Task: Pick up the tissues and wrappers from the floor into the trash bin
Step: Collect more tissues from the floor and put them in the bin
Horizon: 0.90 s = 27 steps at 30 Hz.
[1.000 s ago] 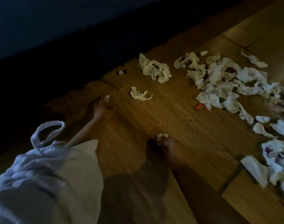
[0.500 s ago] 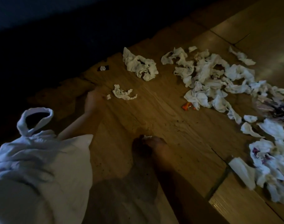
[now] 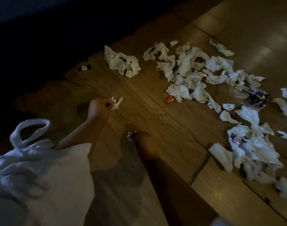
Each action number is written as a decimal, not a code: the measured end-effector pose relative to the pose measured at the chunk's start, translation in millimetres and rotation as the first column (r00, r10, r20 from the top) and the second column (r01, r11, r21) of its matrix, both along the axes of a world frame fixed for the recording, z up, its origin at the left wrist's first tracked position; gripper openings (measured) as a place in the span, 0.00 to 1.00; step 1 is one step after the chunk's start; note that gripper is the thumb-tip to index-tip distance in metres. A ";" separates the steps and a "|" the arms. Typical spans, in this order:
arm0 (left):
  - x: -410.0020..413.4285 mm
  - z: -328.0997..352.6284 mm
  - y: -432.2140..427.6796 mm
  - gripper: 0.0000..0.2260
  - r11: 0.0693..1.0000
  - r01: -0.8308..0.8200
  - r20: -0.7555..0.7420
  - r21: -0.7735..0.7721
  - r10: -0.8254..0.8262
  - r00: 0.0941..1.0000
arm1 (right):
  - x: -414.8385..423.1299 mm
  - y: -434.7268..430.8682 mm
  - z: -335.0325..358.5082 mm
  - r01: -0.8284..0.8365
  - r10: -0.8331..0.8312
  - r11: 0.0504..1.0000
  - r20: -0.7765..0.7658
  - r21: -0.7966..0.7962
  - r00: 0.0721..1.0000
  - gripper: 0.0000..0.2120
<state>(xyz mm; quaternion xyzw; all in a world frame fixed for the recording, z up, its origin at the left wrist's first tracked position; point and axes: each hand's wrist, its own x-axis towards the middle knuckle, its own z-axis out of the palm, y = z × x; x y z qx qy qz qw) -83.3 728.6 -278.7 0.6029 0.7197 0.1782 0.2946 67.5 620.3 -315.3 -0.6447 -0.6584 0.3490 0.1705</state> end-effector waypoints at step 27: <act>157.4 34.9 -147.1 0.09 0.960 0.272 0.268 -0.063 -0.246 0.932 | 288.2 -91.5 34.4 0.796 -0.777 0.598 0.316 0.098 0.545 0.24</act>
